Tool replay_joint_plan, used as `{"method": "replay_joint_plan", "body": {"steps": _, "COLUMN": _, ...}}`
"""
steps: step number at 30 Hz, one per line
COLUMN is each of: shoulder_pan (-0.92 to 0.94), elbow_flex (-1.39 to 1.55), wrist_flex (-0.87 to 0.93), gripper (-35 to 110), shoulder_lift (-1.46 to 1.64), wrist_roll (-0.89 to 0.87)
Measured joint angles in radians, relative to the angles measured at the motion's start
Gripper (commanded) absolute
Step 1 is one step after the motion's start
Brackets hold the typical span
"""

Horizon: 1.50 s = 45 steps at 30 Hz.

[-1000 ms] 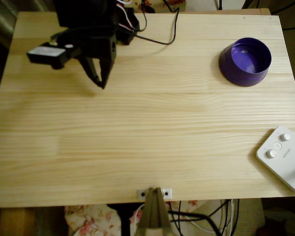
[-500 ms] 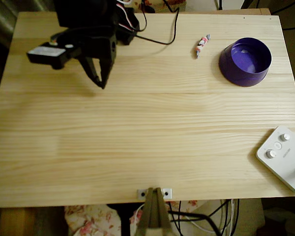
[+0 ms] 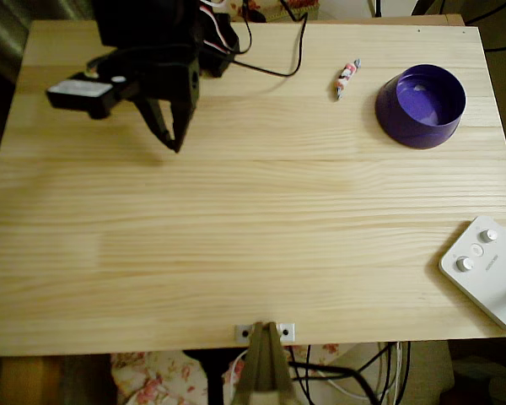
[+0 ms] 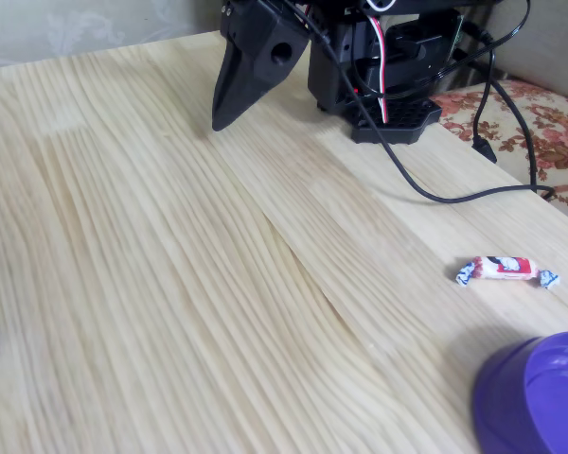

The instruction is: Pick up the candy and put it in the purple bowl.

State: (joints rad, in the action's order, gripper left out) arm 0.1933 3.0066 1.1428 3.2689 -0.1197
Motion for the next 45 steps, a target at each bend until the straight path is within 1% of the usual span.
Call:
{"method": "replay_joint_plan", "body": {"steps": 14, "shoulder_pan": 0.0, "elbow_flex": 0.0, "wrist_flex": 0.0, "gripper": -1, "shoulder_lift": 0.0, "wrist_roll": 0.005}}
{"method": "replay_joint_plan", "body": {"steps": 19, "shoulder_pan": -0.075, "elbow_flex": 0.0, "wrist_flex": -0.035, "gripper": -1, "shoulder_lift": 0.0, "wrist_roll": 0.069}}
{"method": "replay_joint_plan", "body": {"steps": 28, "shoulder_pan": -0.107, "elbow_flex": -0.005, "wrist_flex": -0.075, "gripper": -1, "shoulder_lift": 0.011, "wrist_roll": 0.135}}
{"method": "replay_joint_plan", "body": {"steps": 32, "shoulder_pan": -0.153, "elbow_flex": -0.13, "wrist_flex": -0.063, "gripper": -1, "shoulder_lift": -0.028, "wrist_roll": 0.149}}
{"method": "replay_joint_plan", "body": {"steps": 35, "shoulder_pan": -0.164, "elbow_flex": -0.304, "wrist_flex": -0.032, "gripper": -1, "shoulder_lift": -0.149, "wrist_roll": 0.147}}
{"method": "replay_joint_plan", "body": {"steps": 38, "shoulder_pan": -0.199, "elbow_flex": -0.517, "wrist_flex": 0.061, "gripper": -1, "shoulder_lift": -0.313, "wrist_roll": 0.084}}
{"method": "replay_joint_plan", "body": {"steps": 41, "shoulder_pan": -0.267, "elbow_flex": -0.738, "wrist_flex": 0.206, "gripper": -1, "shoulder_lift": -0.5, "wrist_roll": -0.084}}
{"method": "replay_joint_plan", "body": {"steps": 45, "shoulder_pan": -0.42, "elbow_flex": -0.916, "wrist_flex": 0.356, "gripper": -1, "shoulder_lift": -0.653, "wrist_roll": -0.261}}
